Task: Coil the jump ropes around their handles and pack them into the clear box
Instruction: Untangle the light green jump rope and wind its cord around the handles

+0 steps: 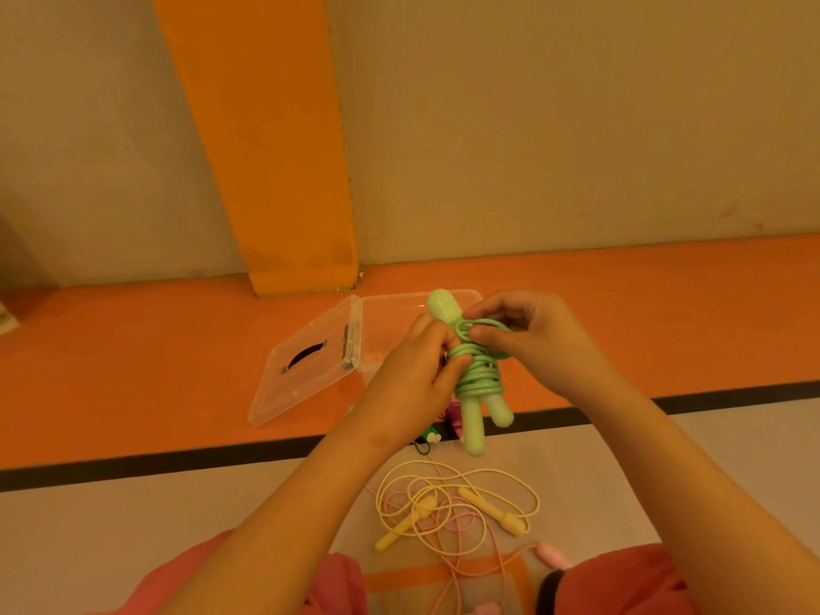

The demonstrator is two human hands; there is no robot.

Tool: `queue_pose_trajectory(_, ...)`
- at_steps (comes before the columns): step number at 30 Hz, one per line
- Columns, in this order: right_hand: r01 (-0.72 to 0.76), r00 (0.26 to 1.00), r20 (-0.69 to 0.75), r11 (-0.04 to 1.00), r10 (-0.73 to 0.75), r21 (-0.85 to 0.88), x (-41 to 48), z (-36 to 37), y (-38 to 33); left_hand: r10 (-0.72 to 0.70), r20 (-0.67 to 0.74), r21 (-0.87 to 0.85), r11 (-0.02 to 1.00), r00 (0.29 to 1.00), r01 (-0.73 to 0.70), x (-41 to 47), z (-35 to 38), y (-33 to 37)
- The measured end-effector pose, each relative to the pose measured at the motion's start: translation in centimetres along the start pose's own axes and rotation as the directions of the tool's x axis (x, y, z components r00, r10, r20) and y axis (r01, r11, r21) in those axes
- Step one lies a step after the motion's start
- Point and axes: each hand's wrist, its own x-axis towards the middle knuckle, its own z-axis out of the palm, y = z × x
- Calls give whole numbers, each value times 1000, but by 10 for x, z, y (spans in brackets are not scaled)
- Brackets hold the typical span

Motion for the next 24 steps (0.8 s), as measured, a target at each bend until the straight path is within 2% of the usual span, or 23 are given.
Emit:
queue_pose_trajectory(2, -25, 999, 45, 999, 24, 31, 0, -3, 0, 9, -39, 8, 1000, 999, -9, -2, 1, 1)
queue_pose_trajectory(7, 14, 996, 88, 997, -8, -70, 1, -8, -1, 28, -127, 14, 1000, 992, -27, -4, 3, 10)
queue_pose_trajectory(17, -99, 974, 219, 984, 65, 147, -1, -17, 6, 35, -152, 24, 999, 988, -32, -8, 13, 17)
queue_pose_trajectory(21, -109, 974, 221, 969, 59, 222, -3, -19, 7, 17, -195, -52, 998, 981, -27, -9, 15, 16)
queue_pose_trajectory(24, -102, 978, 203, 965, 53, 240, -3, -16, 8, 59, -201, -13, 998, 978, -63, -9, 16, 12)
